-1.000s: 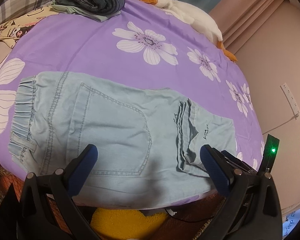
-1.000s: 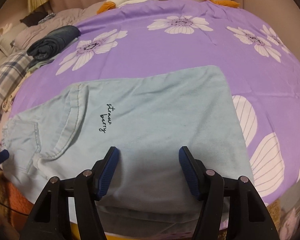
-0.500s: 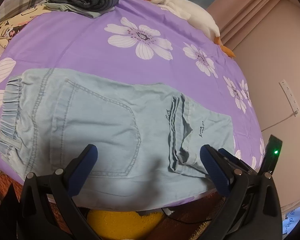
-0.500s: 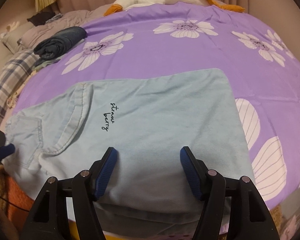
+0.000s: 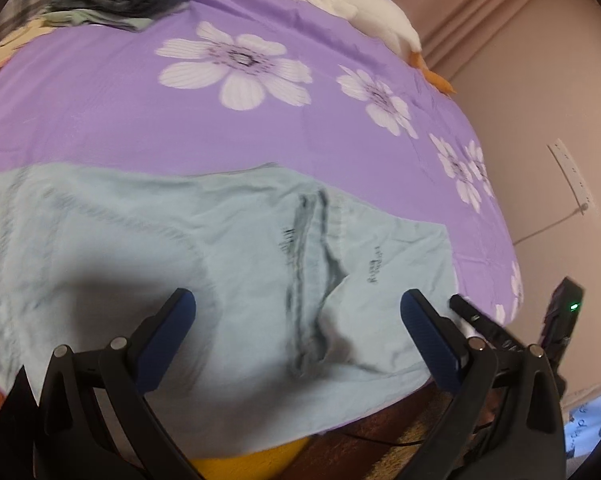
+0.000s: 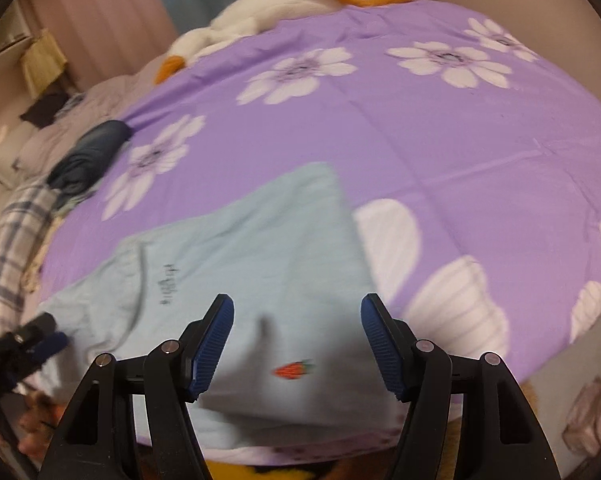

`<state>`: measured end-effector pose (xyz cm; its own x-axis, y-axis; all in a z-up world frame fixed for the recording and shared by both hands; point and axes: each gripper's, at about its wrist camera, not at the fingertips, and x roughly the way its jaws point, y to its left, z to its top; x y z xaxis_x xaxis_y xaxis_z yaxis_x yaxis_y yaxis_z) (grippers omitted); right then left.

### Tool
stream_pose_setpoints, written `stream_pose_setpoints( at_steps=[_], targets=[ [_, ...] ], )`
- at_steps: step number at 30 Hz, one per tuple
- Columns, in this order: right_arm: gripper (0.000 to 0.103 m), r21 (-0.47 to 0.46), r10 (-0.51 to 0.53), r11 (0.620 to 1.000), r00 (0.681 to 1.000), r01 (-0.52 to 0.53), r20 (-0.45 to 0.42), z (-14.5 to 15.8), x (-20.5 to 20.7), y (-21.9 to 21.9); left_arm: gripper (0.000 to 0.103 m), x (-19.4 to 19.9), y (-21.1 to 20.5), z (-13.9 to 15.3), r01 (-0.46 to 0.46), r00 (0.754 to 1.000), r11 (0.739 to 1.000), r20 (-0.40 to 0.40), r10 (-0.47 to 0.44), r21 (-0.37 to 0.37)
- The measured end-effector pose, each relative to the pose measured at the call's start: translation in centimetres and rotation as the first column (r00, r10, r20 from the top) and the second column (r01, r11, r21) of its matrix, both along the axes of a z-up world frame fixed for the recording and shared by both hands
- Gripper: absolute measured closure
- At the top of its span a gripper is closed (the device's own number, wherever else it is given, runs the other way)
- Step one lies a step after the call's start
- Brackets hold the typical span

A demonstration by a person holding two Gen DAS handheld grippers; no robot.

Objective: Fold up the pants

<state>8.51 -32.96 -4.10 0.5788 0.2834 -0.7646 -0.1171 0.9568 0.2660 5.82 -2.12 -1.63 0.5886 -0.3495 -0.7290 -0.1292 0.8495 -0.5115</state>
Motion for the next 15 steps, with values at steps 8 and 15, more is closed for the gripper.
stream_pose_setpoints(
  at_steps=[8, 15],
  targets=[
    [0.037, 0.006, -0.024, 1.0, 0.998, 0.024, -0.055, -1.5, 0.6, -0.7, 0.001, 4.3, -1.7, -3.7, 0.085, 0.988, 0.984, -0.112, -0.103, -0.154],
    [0.037, -0.009, -0.022, 1.0, 0.998, 0.022, -0.052, -1.6, 0.7, -0.5, 0.004, 5.7, -2.2, -3.7, 0.078, 0.991, 0.981, -0.092, -0.095, -0.178]
  ],
)
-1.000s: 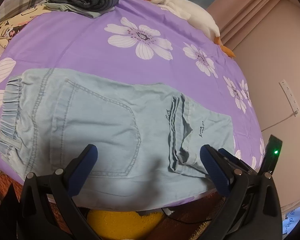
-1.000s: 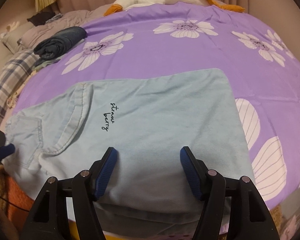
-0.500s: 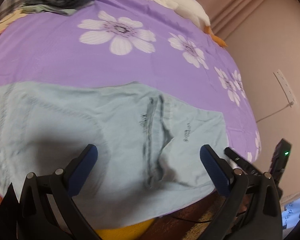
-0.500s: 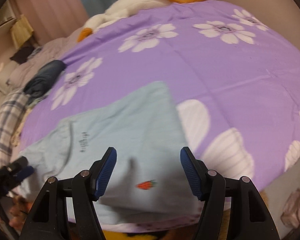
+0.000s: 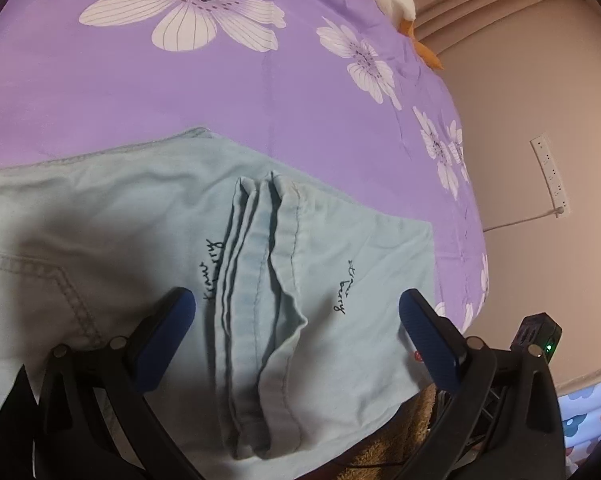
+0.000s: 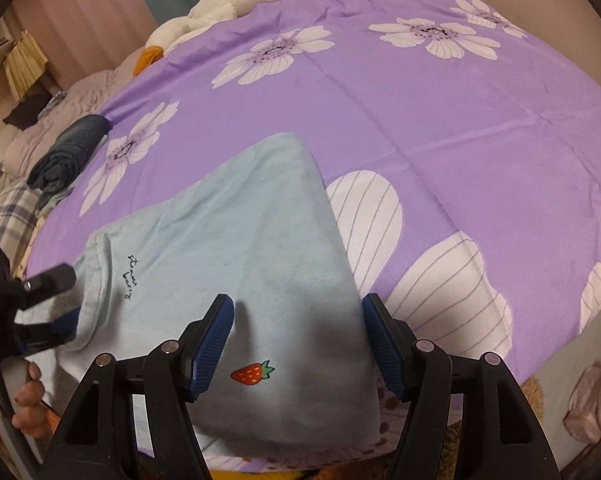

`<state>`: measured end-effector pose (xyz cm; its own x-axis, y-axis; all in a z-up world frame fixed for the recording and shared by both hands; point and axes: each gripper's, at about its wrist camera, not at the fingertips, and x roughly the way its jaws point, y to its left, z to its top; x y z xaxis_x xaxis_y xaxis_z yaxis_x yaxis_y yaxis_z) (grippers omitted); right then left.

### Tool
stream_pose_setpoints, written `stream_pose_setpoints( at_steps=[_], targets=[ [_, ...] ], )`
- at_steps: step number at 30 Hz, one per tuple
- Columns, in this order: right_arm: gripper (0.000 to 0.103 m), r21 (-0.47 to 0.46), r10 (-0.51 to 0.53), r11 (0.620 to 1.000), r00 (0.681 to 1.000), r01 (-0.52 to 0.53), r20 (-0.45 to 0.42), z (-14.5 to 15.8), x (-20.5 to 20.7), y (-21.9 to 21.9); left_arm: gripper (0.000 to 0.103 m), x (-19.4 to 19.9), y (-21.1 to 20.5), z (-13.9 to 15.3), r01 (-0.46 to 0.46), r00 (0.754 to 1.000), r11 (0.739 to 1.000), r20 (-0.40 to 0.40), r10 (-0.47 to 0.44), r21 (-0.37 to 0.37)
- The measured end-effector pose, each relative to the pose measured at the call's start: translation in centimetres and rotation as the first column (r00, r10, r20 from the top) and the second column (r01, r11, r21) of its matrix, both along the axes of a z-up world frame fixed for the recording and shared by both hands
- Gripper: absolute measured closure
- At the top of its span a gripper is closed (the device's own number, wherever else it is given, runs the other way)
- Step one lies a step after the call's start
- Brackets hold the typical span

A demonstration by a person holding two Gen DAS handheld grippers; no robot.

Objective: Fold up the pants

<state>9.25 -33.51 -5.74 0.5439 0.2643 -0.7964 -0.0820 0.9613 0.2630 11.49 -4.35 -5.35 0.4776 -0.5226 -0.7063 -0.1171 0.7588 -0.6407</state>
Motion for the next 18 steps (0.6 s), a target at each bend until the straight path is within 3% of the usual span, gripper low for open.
stream_pose_setpoints(
  at_steps=[1, 2, 3, 5, 6, 8, 10, 14, 18],
  targets=[
    [0.037, -0.005, 0.0, 1.0, 1.0, 0.0, 0.001, 0.0, 0.1, 0.1, 0.011, -0.2, -0.1, 0.1, -0.004, 1.0, 1.0, 0.007, 0.004, 0.009],
    [0.037, -0.009, 0.0, 1.0, 1.0, 0.0, 0.002, 0.0, 0.1, 0.2, 0.029, -0.4, -0.1, 0.2, -0.011, 1.0, 1.0, 0.019, 0.01, 0.026],
    [0.037, -0.014, -0.001, 1.0, 1.0, 0.001, 0.005, -0.1, 0.0, 0.2, 0.039, -0.6, -0.1, 0.2, -0.022, 1.0, 0.999, 0.02, 0.021, 0.046],
    [0.037, -0.019, -0.004, 1.0, 1.0, 0.004, 0.008, -0.1, 0.0, 0.2, 0.081, -1.1, 0.0, -0.2, -0.069, 0.998, 0.991, 0.015, 0.067, 0.116],
    [0.037, -0.024, -0.006, 1.0, 1.0, 0.006, 0.009, -0.1, -0.1, 0.3, 0.087, -1.3, 0.2, -0.3, -0.082, 0.997, 0.986, 0.019, 0.08, 0.143],
    [0.037, -0.035, -0.008, 0.999, 1.0, 0.008, 0.01, 0.0, -0.1, 0.5, 0.096, -2.0, 0.7, -0.2, -0.095, 0.995, 0.99, 0.039, 0.091, 0.104],
    [0.037, -0.039, -0.005, 0.999, 1.0, 0.005, 0.012, 0.3, -0.2, 0.5, 0.096, -2.6, 1.1, 0.4, -0.111, 0.993, 0.99, 0.06, 0.105, 0.089],
    [0.037, -0.055, -0.006, 0.998, 0.999, 0.008, 0.043, 1.5, -0.6, 0.6, 0.097, -4.4, 1.0, 2.6, -0.109, 0.989, 0.983, 0.116, 0.092, 0.149],
    [0.037, -0.061, 0.015, 0.998, 0.994, -0.008, 0.113, 3.3, -1.1, 1.0, 0.096, -5.1, 1.2, 2.9, -0.104, 0.989, 0.973, 0.129, 0.078, 0.208]
  ],
)
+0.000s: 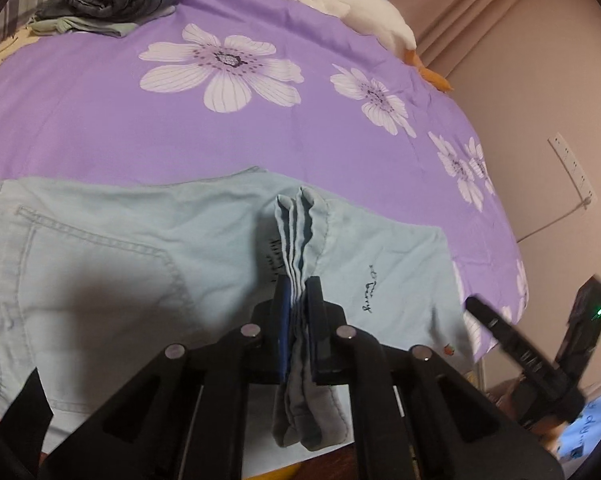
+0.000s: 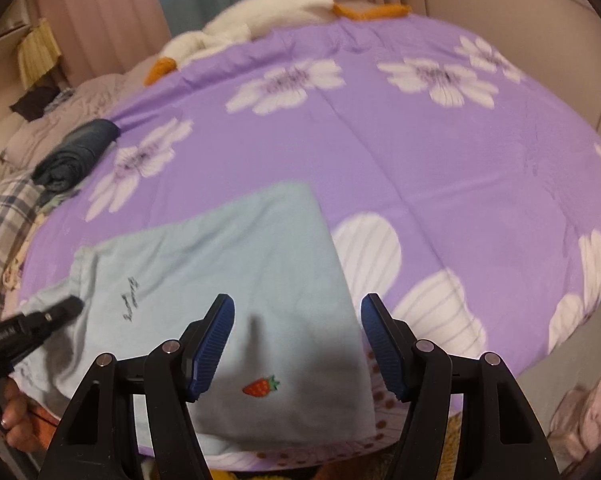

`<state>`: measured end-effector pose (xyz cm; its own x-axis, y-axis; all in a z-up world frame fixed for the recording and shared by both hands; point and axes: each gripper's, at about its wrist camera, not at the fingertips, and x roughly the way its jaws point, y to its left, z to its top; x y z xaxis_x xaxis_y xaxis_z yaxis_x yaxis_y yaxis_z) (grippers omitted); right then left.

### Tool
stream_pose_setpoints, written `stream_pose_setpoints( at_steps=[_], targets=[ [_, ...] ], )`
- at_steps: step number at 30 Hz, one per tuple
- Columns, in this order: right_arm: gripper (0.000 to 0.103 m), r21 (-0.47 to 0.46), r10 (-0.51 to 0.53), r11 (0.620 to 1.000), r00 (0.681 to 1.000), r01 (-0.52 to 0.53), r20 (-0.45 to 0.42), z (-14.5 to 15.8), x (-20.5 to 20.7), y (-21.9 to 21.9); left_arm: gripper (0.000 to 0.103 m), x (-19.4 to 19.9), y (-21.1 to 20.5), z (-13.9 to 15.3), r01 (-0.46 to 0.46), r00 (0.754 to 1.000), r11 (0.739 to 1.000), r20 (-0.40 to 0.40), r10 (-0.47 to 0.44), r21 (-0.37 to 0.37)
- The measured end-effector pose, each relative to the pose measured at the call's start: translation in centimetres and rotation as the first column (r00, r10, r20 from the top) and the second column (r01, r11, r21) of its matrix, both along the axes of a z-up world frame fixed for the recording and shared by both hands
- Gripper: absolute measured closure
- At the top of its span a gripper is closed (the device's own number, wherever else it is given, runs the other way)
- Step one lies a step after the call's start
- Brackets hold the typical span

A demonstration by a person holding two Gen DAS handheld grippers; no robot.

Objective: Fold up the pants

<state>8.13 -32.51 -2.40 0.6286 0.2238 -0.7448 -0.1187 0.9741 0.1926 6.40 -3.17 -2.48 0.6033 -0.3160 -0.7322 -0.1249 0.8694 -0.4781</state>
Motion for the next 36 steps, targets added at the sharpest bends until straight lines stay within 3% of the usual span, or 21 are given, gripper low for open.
stream_pose_setpoints(
  at_steps=[4, 9, 21, 22, 23, 24, 26, 30, 36],
  targets=[
    [0.037, 0.011, 0.053, 0.998, 0.998, -0.054, 0.016, 0.2, 0.5, 1.4, 0.093, 0.7, 0.1, -2.2, -0.005, 0.998, 1.0, -0.056, 0.006, 0.014],
    [0.037, 0.058, 0.117, 0.992, 0.989, -0.112, -0.085, -2.7, 1.3, 2.8, 0.089, 0.6, 0.6, -3.4, -0.007, 0.998, 1.0, -0.067, 0.008, 0.014],
    [0.036, -0.12, 0.111, 0.986, 0.993, -0.114, -0.038, -3.4, 0.3, 4.8, 0.083, -0.9, 1.6, -2.7, -0.007, 0.997, 0.999, -0.08, 0.003, -0.047],
    [0.035, -0.122, 0.109, 0.986, 0.993, -0.113, -0.036, -3.4, 0.2, 4.9, 0.072, -1.4, 1.9, -2.2, -0.021, 0.997, 0.999, -0.076, 0.018, -0.037],
    [0.034, -0.121, 0.108, 0.986, 0.994, -0.112, -0.035, -3.4, 0.3, 4.9, 0.053, -2.0, 2.4, -1.5, -0.05, 0.996, 0.999, -0.067, 0.05, -0.002],
    [0.034, -0.12, 0.107, 0.987, 0.994, -0.11, -0.033, -3.4, 0.3, 4.9, 0.043, -2.8, 3.0, -0.6, -0.091, 0.995, 0.995, -0.039, 0.092, 0.033],
    [0.034, -0.12, 0.106, 0.987, 0.994, -0.109, -0.032, -3.4, 0.3, 4.9, 0.003, -4.6, 4.8, 1.1, -0.194, 0.981, 0.977, 0.029, 0.192, 0.084],
    [0.033, -0.096, 0.097, 0.99, 0.995, -0.1, -0.031, -3.2, 0.2, 4.6, 0.001, -7.6, 9.1, 2.5, -0.366, 0.93, 0.922, 0.081, 0.358, 0.128],
    [0.026, -0.005, 0.075, 0.997, 0.996, -0.075, -0.051, -2.6, 0.2, 4.0, 0.001, -11.5, 15.2, 0.3, -0.53, 0.847, 0.846, -0.003, 0.531, 0.05]
  ],
)
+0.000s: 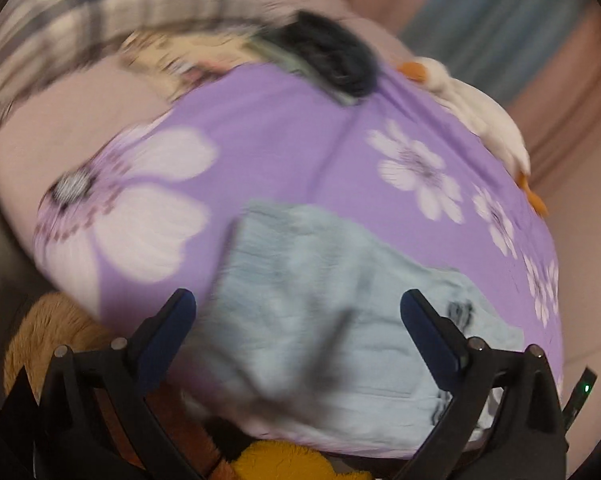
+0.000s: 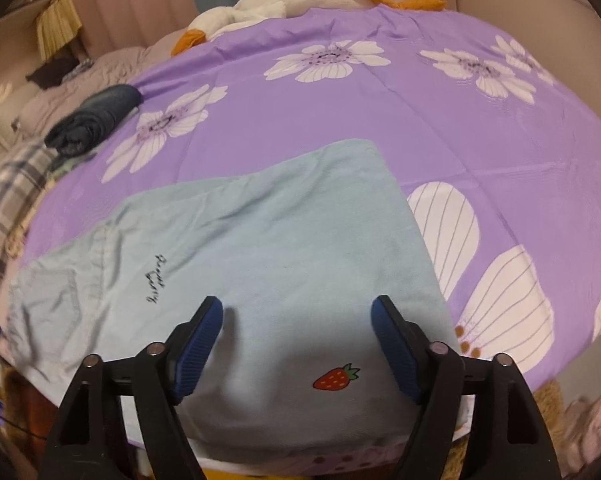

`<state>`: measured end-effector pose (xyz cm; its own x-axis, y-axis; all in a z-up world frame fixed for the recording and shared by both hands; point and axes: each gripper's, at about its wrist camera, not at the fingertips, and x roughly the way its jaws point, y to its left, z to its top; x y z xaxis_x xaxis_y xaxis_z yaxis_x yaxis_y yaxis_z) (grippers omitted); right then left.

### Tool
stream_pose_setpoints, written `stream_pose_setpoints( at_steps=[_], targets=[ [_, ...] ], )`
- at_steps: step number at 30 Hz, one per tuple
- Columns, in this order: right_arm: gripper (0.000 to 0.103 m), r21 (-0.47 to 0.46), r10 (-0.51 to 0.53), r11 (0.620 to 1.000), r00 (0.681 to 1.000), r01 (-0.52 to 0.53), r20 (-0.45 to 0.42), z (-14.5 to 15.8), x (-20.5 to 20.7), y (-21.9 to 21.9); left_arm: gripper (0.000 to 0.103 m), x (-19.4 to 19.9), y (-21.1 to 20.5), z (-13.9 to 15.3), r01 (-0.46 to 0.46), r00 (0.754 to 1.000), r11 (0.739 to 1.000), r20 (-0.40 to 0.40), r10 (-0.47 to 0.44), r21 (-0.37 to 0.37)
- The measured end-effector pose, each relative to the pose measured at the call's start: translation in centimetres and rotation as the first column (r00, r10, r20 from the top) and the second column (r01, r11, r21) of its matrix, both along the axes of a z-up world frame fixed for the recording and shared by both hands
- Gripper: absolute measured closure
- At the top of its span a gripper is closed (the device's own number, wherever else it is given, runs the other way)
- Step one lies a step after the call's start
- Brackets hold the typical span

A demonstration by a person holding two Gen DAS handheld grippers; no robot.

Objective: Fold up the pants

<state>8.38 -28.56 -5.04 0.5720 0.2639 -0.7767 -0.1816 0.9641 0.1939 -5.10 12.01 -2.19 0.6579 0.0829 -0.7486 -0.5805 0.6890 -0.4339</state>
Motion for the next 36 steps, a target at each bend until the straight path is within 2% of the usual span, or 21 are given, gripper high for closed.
stream_pose_setpoints(
  at_steps=[3, 5, 9, 11, 12, 15, 16, 18, 20, 21, 23, 25, 28, 30, 32, 36],
  targets=[
    [0.026, 0.008, -0.006, 1.0, 1.0, 0.007, -0.007, 0.1, 0.0, 0.3, 0.001, -1.0, 1.4, -1.9, -0.037, 0.999, 0.995, -0.016, 0.036, -0.092],
    [0.026, 0.003, -0.001, 1.0, 1.0, 0.001, -0.009, 0.1, -0.2, 0.7, 0.002, -1.0, 1.8, -3.3, -0.022, 1.0, 0.985, -0.021, 0.019, -0.169],
    [0.026, -0.027, 0.013, 1.0, 1.0, -0.013, -0.006, 0.1, -0.5, 1.4, 0.003, -0.4, 1.3, -3.2, 0.006, 1.0, 0.985, 0.007, -0.005, -0.172],
    [0.026, -0.027, 0.017, 1.0, 1.0, -0.017, -0.009, 0.1, -0.4, 1.4, 0.005, -0.1, 1.2, -3.5, 0.033, 0.999, 0.976, 0.029, -0.027, -0.215],
    [0.026, -0.024, 0.017, 1.0, 1.0, -0.017, -0.01, 0.1, -0.4, 1.4, 0.006, -0.1, 1.2, -3.5, 0.023, 0.999, 0.977, 0.032, -0.017, -0.214],
    [0.026, -0.021, 0.016, 1.0, 1.0, -0.017, -0.011, 0.1, -0.4, 1.5, 0.015, -0.4, 1.5, -3.7, 0.015, 0.999, 0.969, 0.051, -0.002, -0.246],
    [0.026, -0.023, 0.018, 1.0, 1.0, -0.019, -0.01, 0.0, -0.4, 1.5, 0.021, -0.8, 1.7, -4.0, 0.015, 0.997, 0.959, 0.073, 0.006, -0.284],
    [0.026, -0.026, 0.018, 0.999, 1.0, -0.018, -0.009, -0.1, -0.4, 1.7, 0.031, -1.2, 2.5, -5.0, 0.027, 0.991, 0.912, 0.129, 0.029, -0.409],
    [0.026, -0.027, 0.02, 0.999, 1.0, -0.021, -0.007, -0.1, -0.5, 1.8, 0.048, -1.1, 2.9, -5.6, 0.035, 0.988, 0.893, 0.151, 0.037, -0.448],
    [0.026, -0.025, 0.024, 0.999, 1.0, -0.024, -0.007, -0.1, -0.5, 1.9, 0.049, -1.1, 2.8, -5.7, 0.033, 0.987, 0.89, 0.154, 0.043, -0.454],
    [0.026, -0.023, 0.032, 0.999, 0.999, -0.032, -0.008, -0.1, -0.5, 2.1, 0.059, -0.8, 2.5, -5.3, 0.038, 0.986, 0.886, 0.162, 0.042, -0.462],
    [0.026, -0.022, 0.038, 0.999, 0.999, -0.038, -0.007, -0.1, -0.5, 2.3, 0.062, -0.4, 2.0, -4.3, 0.06, 0.982, 0.882, 0.187, 0.033, -0.468],
    [0.026, -0.011, 0.043, 0.999, 0.999, -0.043, -0.01, 0.1, -0.6, 2.2, 0.064, 0.2, 0.4, -0.9, 0.11, 0.97, 0.917, 0.242, -0.016, -0.384],
    [0.026, 0.016, 0.041, 0.999, 0.999, -0.041, -0.014, 0.3, -0.7, 1.7, 0.064, 1.0, -0.9, 1.9, 0.171, 0.951, 0.925, 0.304, -0.064, -0.339],
    [0.026, 0.033, 0.027, 0.999, 1.0, -0.027, -0.011, 0.5, -0.8, 1.1, 0.064, 1.9, -2.6, 4.6, 0.255, 0.92, 0.916, 0.369, -0.131, -0.309],
    [0.026, 0.051, -0.004, 0.999, 1.0, 0.004, 0.009, 1.1, -1.0, 0.1, 0.065, 4.4, -7.0, 8.5, 0.383, 0.87, 0.901, 0.407, -0.278, -0.203]
  ],
)
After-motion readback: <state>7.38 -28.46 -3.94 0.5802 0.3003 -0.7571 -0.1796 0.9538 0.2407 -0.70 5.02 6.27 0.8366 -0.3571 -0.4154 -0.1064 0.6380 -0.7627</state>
